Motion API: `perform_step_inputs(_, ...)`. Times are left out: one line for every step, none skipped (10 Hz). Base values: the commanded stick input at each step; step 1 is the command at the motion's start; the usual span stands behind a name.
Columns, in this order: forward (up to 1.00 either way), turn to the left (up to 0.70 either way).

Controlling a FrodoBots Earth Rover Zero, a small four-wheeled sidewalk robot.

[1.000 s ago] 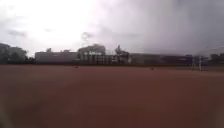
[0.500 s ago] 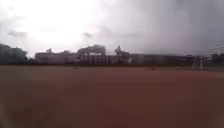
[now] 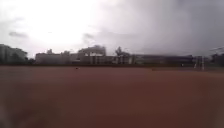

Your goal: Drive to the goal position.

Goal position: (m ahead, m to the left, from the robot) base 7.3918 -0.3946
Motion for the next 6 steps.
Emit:
perform_step_inputs(0.50, 0.00)
perform_step_inputs(0.50, 0.00)
perform_step_inputs(0.50, 0.00)
perform_step_inputs(0.50, 0.00)
perform_step_inputs(0.50, 0.00)
perform_step_inputs(0.50, 0.00)
